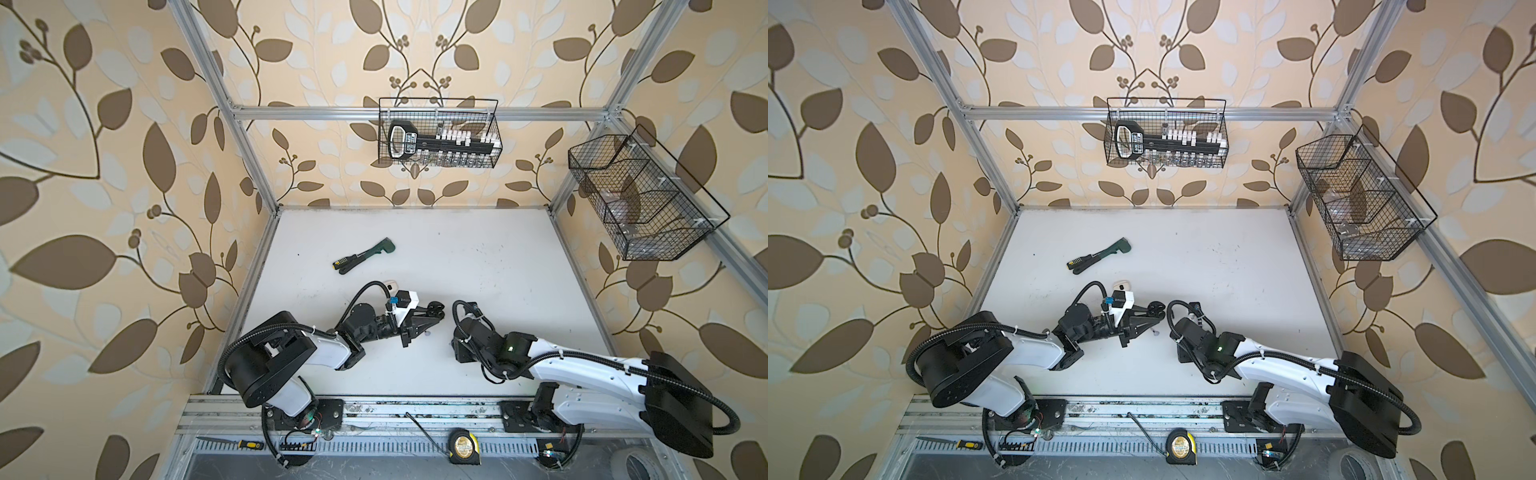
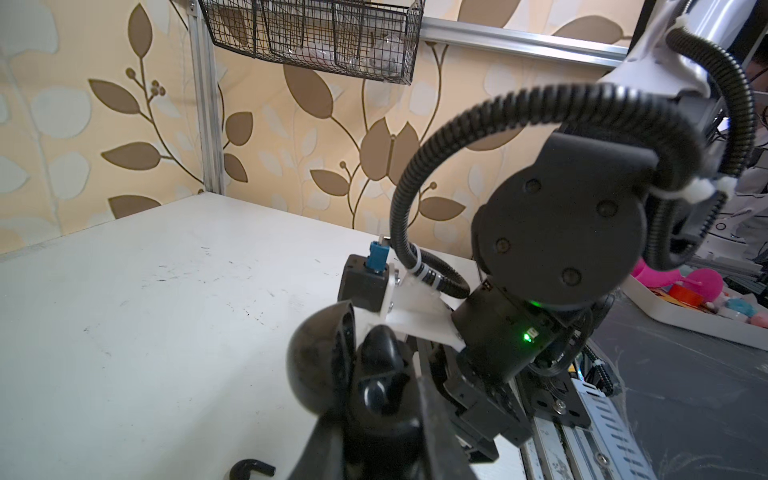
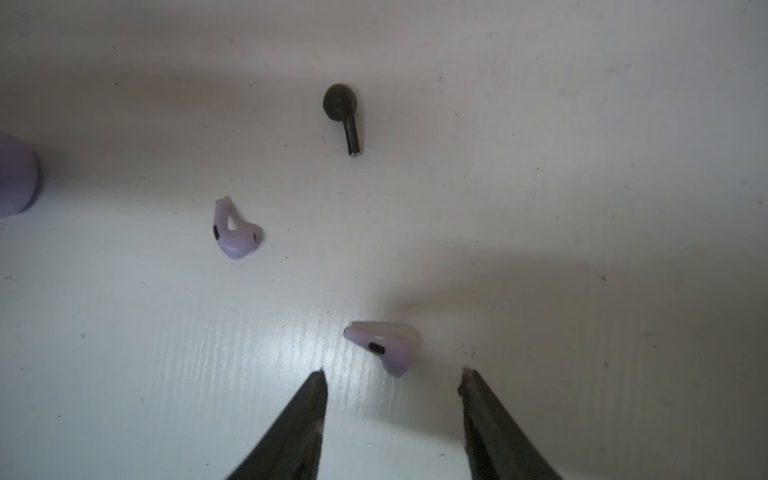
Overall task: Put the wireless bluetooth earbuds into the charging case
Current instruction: 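Move the right gripper back over the loose lilac earbuds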
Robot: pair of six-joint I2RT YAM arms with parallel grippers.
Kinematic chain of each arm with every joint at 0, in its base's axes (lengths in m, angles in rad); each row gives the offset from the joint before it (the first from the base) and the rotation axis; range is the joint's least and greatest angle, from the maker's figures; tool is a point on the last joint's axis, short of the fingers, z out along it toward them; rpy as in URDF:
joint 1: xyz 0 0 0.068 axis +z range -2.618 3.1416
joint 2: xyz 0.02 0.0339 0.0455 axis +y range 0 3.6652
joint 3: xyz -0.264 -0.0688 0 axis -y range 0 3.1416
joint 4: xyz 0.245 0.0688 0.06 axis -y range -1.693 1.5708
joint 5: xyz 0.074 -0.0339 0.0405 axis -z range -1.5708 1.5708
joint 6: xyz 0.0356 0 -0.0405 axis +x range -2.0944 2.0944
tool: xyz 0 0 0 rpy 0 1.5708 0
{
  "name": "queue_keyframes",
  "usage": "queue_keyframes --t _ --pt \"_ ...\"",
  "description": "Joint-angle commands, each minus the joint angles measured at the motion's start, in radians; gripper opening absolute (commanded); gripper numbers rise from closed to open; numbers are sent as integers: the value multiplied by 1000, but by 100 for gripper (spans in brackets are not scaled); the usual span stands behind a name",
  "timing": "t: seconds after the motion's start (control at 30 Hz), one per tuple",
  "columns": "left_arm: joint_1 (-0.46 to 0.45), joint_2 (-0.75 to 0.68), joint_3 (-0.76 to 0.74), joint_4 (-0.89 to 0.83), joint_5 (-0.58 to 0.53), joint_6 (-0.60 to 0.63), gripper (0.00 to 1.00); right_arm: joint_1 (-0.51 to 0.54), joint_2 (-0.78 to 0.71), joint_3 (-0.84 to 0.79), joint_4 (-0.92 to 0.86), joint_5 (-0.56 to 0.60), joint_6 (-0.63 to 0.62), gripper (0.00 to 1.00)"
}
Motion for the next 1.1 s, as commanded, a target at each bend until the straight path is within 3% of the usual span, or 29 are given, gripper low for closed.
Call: queue_keyframes --t 0.0,0.17,0.57,0.83,1.07 --pt "-8 -33 -7 78 4 17 0 23 15 -2 -14 31 20 51" --pt "-8 -32 -6 79 4 16 0 73 25 3 -50 81 45 51" --pt "-8 -33 -8 78 1 18 0 74 102 -3 -45 85 58 48" --pt "-8 -35 -8 78 0 20 0 30 158 -7 -55 104 72 38" --pt "-8 -34 -8 78 -1 20 0 9 179 -11 -31 114 67 37"
